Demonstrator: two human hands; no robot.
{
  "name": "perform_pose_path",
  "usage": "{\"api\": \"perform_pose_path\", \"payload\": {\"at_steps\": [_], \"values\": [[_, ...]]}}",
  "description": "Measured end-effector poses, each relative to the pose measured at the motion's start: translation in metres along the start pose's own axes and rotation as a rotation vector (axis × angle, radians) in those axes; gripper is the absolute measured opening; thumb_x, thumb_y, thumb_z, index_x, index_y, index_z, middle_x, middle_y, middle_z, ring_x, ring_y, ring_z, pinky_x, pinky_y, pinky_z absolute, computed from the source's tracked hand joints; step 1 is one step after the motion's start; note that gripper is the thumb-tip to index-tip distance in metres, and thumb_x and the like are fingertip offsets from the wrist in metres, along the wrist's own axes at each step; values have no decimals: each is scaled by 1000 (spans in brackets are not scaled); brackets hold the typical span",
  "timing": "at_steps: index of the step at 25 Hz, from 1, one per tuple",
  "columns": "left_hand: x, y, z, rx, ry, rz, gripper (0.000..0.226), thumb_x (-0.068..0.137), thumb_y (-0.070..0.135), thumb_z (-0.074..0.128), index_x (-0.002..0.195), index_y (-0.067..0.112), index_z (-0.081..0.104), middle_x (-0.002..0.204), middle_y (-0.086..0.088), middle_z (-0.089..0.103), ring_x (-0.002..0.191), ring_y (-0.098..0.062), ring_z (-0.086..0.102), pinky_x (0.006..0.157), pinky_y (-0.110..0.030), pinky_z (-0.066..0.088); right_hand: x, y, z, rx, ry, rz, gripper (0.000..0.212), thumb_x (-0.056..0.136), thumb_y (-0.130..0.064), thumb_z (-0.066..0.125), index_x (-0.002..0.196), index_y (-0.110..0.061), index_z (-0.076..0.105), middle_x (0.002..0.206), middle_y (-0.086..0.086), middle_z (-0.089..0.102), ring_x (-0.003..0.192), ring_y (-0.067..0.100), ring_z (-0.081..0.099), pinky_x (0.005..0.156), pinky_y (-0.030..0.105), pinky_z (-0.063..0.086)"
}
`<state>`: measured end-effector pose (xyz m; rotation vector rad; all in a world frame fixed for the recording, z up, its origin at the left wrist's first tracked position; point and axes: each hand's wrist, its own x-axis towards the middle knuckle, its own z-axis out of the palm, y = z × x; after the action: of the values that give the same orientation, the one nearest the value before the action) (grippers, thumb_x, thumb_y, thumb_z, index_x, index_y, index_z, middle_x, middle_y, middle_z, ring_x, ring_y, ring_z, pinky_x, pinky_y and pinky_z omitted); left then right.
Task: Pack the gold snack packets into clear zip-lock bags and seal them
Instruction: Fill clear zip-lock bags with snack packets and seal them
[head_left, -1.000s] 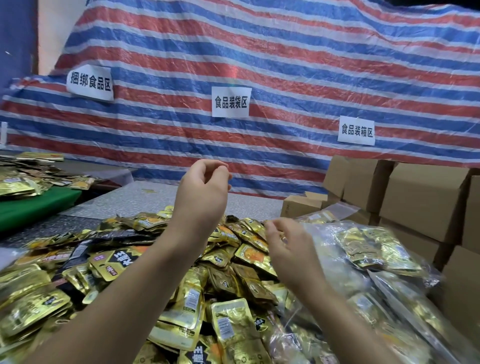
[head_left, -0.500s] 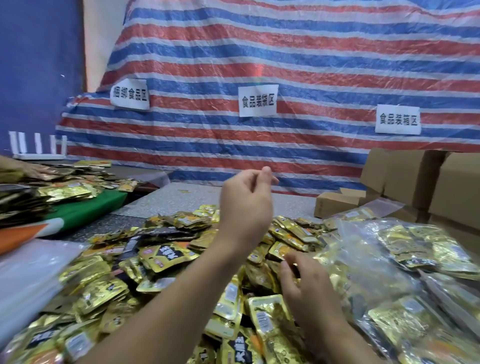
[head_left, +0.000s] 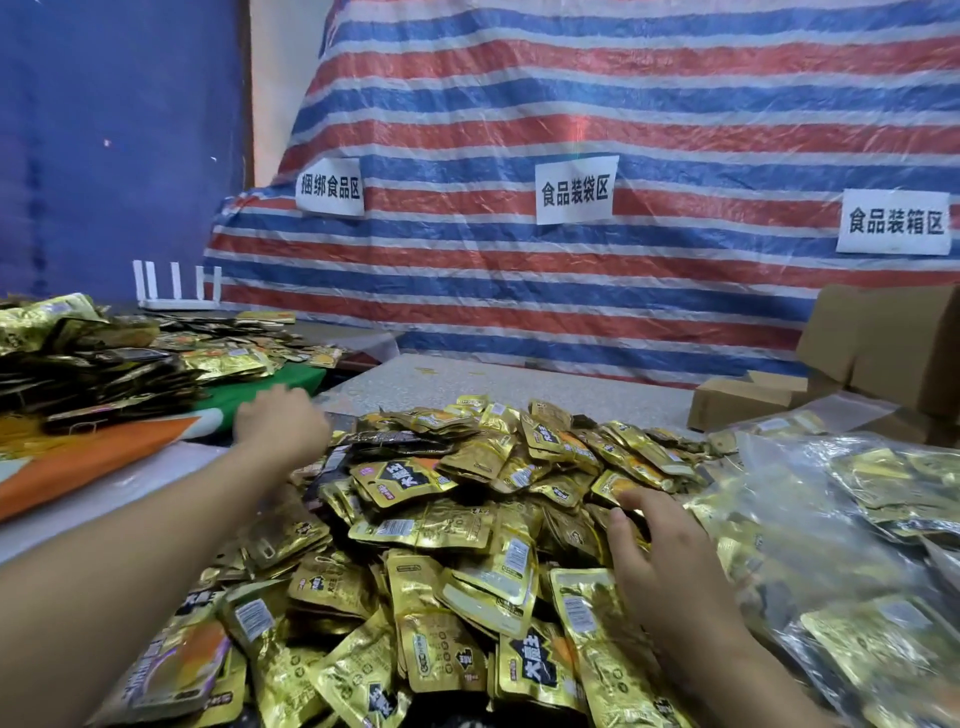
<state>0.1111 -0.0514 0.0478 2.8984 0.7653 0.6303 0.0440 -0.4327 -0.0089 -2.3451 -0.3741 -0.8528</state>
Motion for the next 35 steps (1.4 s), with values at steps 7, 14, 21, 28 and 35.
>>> {"api": "perform_pose_path", "payload": {"at_steps": [7, 14, 21, 28, 35], "values": [[14, -62, 29, -51, -412, -243, 51, 102, 35, 48, 134, -3, 52, 143, -20, 49, 133, -34, 46, 104, -35, 40, 1, 3, 1, -2, -1, -26, 17, 98, -23, 56, 111, -14, 64, 95, -12, 53, 93, 9, 51, 78, 22, 36], [8, -63, 30, -33, -463, -157, 59, 103, 45, 39, 141, -1, 46, 147, -15, 47, 134, -30, 45, 108, -33, 33, 1, 4, 1, -8, -7, -26, 18, 98, -23, 56, 111, -14, 64, 94, -11, 53, 89, 6, 47, 75, 7, 30], [11, -77, 17, -40, -91, -110, 33, 100, 4, 35, 82, 2, 63, 102, -17, 60, 79, -29, 55, 69, -31, 43, 1, 2, 1, 3, -13, -13, 20, 99, -25, 55, 113, -14, 64, 96, -12, 54, 92, 6, 48, 81, 23, 34], [-22, 29, -40, -522, 449, 174, 28, 106, 25, 28, 88, 14, 47, 70, -7, 53, 60, -26, 48, 52, -32, 36, 1, 2, 0, -24, -24, -8, 19, 98, -25, 55, 111, -14, 65, 96, -9, 56, 93, 9, 51, 82, 26, 38], [-152, 141, -41, -1042, 275, 609, 37, 106, 37, 25, 113, 22, 58, 84, 9, 65, 64, 5, 54, 55, -11, 42, 2, -10, -5, 196, 0, 127, 31, 101, -31, 51, 79, -13, 64, 71, -6, 62, 66, 10, 55, 60, 24, 42]]}}
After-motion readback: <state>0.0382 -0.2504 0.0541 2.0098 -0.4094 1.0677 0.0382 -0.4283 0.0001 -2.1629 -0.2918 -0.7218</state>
